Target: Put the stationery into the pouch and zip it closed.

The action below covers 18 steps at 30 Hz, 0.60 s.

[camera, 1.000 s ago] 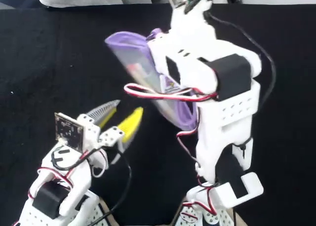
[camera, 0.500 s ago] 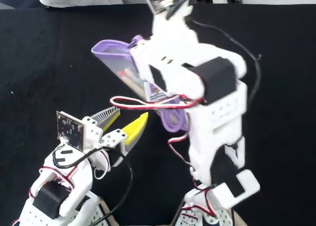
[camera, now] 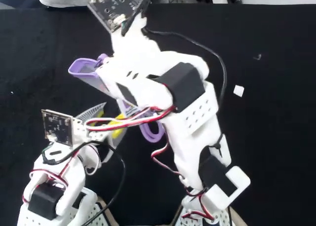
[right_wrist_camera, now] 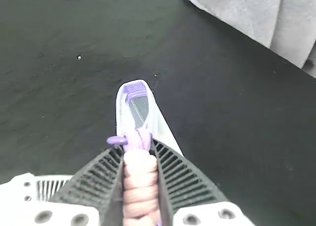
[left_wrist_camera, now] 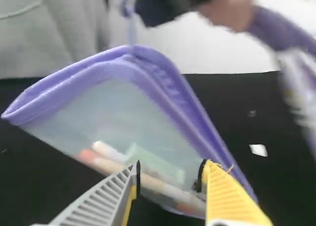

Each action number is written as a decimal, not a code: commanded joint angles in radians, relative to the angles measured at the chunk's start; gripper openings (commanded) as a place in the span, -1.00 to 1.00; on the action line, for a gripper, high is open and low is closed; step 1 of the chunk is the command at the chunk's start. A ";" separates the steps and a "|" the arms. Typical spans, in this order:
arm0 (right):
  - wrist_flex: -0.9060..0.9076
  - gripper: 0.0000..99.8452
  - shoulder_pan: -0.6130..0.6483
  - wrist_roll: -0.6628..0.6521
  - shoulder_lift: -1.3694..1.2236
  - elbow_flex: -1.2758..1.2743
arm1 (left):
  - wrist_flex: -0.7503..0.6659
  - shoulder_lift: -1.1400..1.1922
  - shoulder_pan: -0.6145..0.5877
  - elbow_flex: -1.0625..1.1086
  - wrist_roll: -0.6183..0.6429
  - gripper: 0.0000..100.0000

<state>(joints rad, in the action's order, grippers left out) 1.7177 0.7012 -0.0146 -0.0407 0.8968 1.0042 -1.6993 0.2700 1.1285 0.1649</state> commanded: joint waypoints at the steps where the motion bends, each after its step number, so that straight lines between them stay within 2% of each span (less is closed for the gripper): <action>1: -0.028 -0.98 0.044 0.005 0.007 0.012 | 0.021 0.000 -0.041 -0.065 0.008 -0.57; 5: -0.028 -0.98 0.055 0.003 0.005 0.008 | 0.061 -0.026 -0.048 -0.091 0.008 -0.57; 9: -0.012 -0.98 0.060 0.003 0.002 -0.001 | 0.210 -0.144 -0.071 -0.113 -0.003 -0.57; 13: -0.049 -0.98 0.068 0.002 -0.025 -0.033 | 0.364 -0.118 -0.214 -0.213 -0.003 -0.57; 16: -0.083 -0.98 0.103 0.002 -0.065 -0.059 | 0.362 -0.126 -0.338 -0.205 -0.003 -0.56; 18: -0.086 -0.98 0.129 0.002 -0.082 -0.059 | 0.362 -0.127 -0.366 -0.193 -0.003 -0.56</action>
<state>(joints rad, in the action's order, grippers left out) 1.6609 0.7948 -0.0146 -0.1250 0.8309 1.3617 -1.8220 -0.0414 0.9720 0.1649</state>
